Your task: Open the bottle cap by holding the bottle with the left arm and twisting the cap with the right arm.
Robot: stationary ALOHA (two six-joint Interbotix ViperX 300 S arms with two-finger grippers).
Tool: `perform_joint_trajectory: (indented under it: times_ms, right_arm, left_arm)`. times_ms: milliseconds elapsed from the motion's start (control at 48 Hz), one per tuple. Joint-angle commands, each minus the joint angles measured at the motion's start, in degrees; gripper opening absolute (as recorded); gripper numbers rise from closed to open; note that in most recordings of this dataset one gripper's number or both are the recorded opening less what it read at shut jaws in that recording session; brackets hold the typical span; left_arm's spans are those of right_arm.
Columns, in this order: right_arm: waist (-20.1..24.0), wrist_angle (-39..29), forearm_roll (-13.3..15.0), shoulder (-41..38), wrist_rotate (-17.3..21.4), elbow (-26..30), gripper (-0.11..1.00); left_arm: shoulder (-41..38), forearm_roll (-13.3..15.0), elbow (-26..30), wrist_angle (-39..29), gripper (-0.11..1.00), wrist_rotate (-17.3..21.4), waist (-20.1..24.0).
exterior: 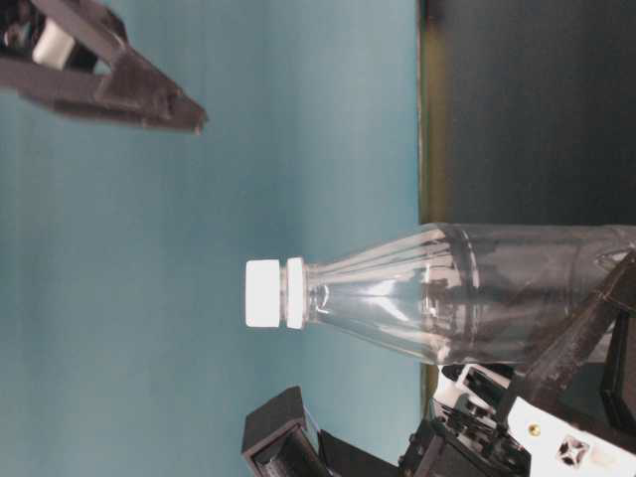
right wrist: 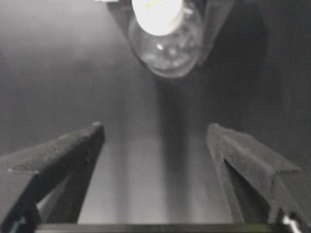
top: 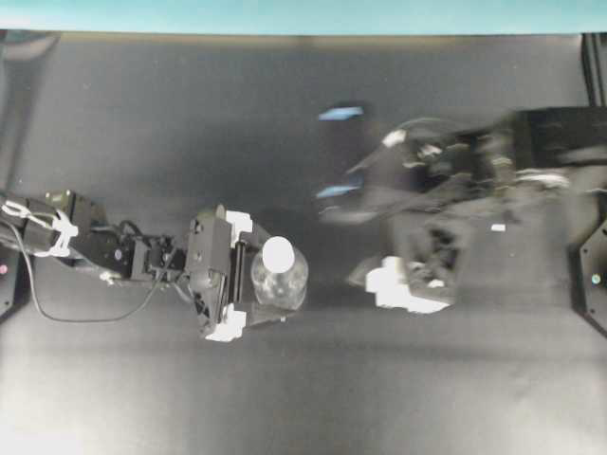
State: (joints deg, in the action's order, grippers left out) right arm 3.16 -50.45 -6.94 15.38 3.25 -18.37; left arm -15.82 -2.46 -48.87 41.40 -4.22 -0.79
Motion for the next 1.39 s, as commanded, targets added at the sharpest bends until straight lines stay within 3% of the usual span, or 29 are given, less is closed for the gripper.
perform_joint_trajectory:
  times_ms: [0, 458, 999, 1374]
  right_arm:
    - [1.6, 3.4, 0.0, 5.2, 0.8, -3.8, 0.82]
    - [2.3, 23.5, 0.0, 26.6, 0.8, -23.5, 0.81]
    - [3.3, 23.4, 0.0, 42.5, 1.1, -37.4, 0.80]
    - [3.3, 24.0, -0.4, 47.4, 1.3, -42.3, 0.79]
  left_arm:
    - [0.7, -0.1, 0.8, -0.1, 0.95, -0.1, 0.3]
    - [0.7, -0.2, 1.2, -1.5, 0.95, -0.2, 0.2]
    - [1.0, -0.2, 1.3, -1.5, 0.94, -0.3, 0.1]
    - [1.0, -0.1, 1.6, -1.5, 0.94, -0.3, -0.1]
